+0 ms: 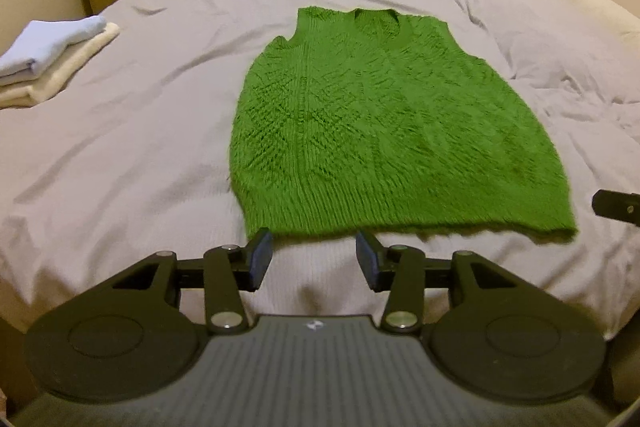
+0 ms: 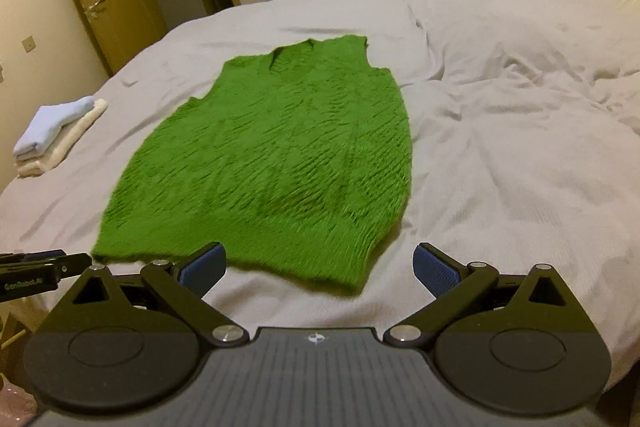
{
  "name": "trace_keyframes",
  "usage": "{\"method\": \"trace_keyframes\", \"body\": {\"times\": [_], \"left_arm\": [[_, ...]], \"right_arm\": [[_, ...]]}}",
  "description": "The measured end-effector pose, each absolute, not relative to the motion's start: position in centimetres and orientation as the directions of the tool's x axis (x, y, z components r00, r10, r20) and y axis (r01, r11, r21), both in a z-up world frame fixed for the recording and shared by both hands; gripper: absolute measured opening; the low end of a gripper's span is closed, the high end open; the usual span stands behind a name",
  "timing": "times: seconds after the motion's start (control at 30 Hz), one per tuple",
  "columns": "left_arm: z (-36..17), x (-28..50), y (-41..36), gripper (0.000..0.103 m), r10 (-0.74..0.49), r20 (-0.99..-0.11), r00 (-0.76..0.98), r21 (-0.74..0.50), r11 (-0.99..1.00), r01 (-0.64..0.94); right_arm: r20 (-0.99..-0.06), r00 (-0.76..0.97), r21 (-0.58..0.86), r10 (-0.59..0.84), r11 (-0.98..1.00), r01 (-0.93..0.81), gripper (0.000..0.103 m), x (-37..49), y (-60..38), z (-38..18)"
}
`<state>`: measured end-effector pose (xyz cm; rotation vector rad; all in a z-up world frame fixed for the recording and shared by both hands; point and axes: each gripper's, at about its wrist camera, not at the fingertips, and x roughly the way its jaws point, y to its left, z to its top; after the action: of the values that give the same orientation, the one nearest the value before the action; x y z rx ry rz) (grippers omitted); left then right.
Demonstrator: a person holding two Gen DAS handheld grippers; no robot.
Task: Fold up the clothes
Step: 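Grasp the vest hem with the left gripper while the right gripper grasps the hem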
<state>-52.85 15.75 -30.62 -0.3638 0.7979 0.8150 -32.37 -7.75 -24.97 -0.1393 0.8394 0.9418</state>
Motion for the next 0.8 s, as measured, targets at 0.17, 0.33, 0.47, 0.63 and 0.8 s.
{"method": "trace_keyframes", "body": {"times": [0.17, 0.33, 0.47, 0.63, 0.8], "left_arm": [[-31.8, -49.6, 20.7, 0.041, 0.466, -0.759, 0.455, -0.013, 0.688, -0.726], [-32.5, -45.4, 26.3, 0.039, 0.397, -0.751, 0.528, -0.032, 0.777, -0.629], [-33.4, -41.6, 31.2, 0.037, 0.333, -0.749, 0.572, -0.048, 0.835, -0.548], [-35.2, -37.3, 38.7, 0.035, 0.250, -0.754, 0.607, -0.110, 0.863, -0.493], [-36.6, -33.2, 45.4, 0.035, 0.206, -0.752, 0.626, -0.157, 0.866, -0.475]], "right_arm": [[-0.683, 0.278, 0.239, 0.675, 0.566, -0.789, 0.101, -28.3, -4.6, -26.5], [-0.680, 0.219, 0.242, 0.699, 0.497, -0.833, 0.092, -23.8, -0.1, -27.9], [-0.688, 0.158, 0.273, 0.708, 0.454, -0.848, 0.077, -19.3, 4.0, -29.2], [-0.696, 0.112, 0.294, 0.709, 0.424, -0.857, 0.051, -13.4, 9.1, -30.4], [-0.687, 0.063, 0.352, 0.723, 0.408, -0.843, 0.050, -7.3, 14.0, -31.4]]}}
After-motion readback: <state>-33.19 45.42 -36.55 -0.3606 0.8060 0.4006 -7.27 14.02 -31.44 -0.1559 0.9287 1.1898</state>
